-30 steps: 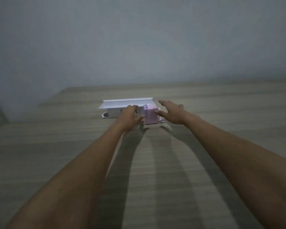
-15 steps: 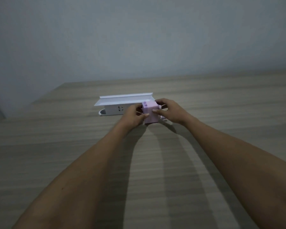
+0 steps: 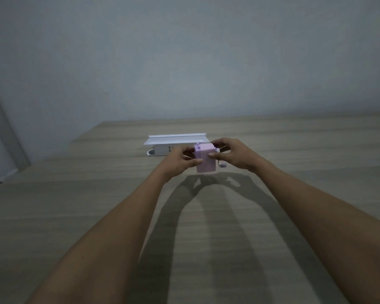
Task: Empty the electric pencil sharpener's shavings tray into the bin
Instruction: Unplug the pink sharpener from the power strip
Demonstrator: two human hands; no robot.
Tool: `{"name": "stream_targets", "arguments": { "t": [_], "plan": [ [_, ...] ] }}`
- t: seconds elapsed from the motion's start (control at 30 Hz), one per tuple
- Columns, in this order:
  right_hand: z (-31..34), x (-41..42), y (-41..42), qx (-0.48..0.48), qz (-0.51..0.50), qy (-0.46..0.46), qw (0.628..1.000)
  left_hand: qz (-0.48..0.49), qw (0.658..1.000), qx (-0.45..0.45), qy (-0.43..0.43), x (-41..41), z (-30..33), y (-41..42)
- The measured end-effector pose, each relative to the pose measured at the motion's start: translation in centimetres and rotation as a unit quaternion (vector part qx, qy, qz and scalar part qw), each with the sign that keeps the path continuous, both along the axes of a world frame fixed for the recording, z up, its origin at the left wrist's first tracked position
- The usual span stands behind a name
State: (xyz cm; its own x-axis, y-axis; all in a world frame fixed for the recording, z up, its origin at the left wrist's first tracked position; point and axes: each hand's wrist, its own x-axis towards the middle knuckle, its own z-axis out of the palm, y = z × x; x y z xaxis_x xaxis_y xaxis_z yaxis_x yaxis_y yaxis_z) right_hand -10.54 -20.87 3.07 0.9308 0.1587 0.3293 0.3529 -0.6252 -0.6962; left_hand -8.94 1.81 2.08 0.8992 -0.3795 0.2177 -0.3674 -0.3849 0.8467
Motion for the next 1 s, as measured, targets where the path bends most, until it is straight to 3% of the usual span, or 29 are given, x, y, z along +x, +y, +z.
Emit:
{"name": "stream_targets", "arguments": {
  "t": [0.47, 0.77, 1.0],
  "plan": [
    [-3.6, -13.1, 1.0, 0.05, 0.038, 0.036, 0.997, -0.012, 1.0, -0.002, 0.022, -13.2, -3.0, 1.6],
    [-5.3, -16.3, 1.5, 0.041, 0.034, 0.016, 0.998, -0.009, 0.994, -0.091, 0.06, -17.0, -5.9, 2.1],
    [-5.9, -16.6, 1.3, 0.059, 0.035, 0.014, 0.998, -0.02, 0.99, -0.111, 0.087, -16.8, -6.7, 1.5]
  ]
}}
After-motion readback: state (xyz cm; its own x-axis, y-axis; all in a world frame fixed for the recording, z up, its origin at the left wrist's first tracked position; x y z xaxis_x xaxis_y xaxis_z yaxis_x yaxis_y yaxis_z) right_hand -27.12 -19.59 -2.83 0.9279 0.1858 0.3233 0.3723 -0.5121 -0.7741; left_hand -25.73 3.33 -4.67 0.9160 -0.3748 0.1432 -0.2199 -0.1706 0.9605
